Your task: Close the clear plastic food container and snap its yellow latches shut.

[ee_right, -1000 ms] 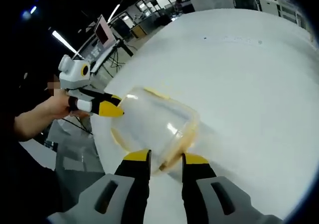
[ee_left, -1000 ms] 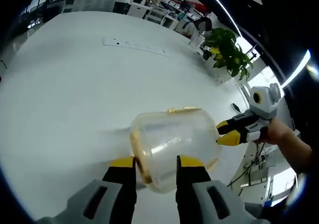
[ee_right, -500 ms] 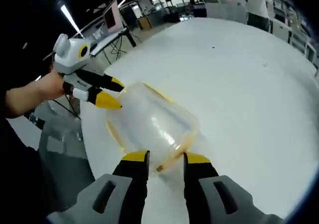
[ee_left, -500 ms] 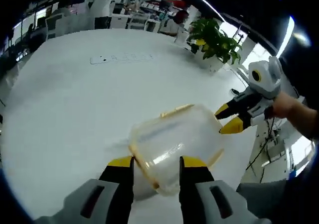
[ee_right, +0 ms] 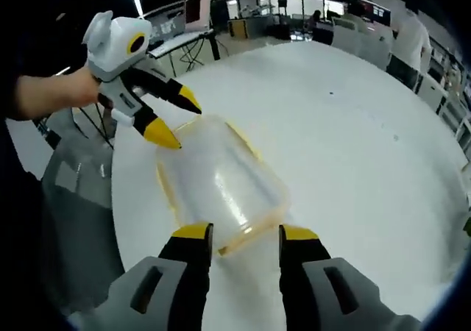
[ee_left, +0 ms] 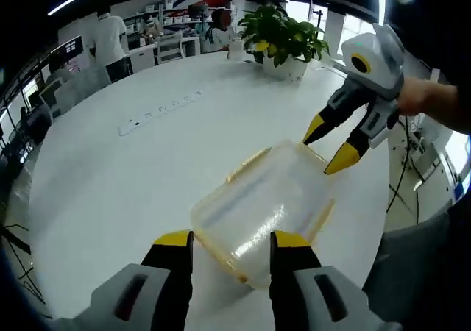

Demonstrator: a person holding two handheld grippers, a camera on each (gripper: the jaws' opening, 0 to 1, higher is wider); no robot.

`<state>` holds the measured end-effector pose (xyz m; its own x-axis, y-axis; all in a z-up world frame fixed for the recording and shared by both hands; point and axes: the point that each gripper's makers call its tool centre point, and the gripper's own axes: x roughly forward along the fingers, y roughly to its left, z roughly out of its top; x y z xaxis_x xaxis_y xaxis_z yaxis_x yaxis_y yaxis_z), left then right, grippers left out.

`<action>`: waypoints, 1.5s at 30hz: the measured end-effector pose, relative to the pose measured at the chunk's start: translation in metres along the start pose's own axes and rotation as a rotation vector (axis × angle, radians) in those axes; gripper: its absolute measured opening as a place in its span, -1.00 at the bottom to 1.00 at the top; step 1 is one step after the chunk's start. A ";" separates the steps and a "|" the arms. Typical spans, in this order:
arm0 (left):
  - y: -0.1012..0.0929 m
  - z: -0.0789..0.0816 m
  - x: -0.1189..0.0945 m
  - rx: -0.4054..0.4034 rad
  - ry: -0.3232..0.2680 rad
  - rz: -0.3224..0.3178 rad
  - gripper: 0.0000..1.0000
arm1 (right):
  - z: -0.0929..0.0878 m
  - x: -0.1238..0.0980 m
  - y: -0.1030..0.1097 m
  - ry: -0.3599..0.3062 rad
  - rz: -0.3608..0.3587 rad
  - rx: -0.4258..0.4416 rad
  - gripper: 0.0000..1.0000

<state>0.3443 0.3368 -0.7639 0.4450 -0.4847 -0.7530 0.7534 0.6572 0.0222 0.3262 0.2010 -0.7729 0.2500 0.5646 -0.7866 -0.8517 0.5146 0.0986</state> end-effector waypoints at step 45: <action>-0.049 0.029 0.004 0.277 -0.059 -0.183 -0.34 | 0.058 0.033 0.035 -0.028 0.175 -0.236 -0.18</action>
<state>0.3235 0.2857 -0.7487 0.3116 -0.6183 -0.7216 0.9226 0.3785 0.0741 0.3314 0.2749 -0.7596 0.1002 0.6508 -0.7526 -0.9657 0.2457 0.0840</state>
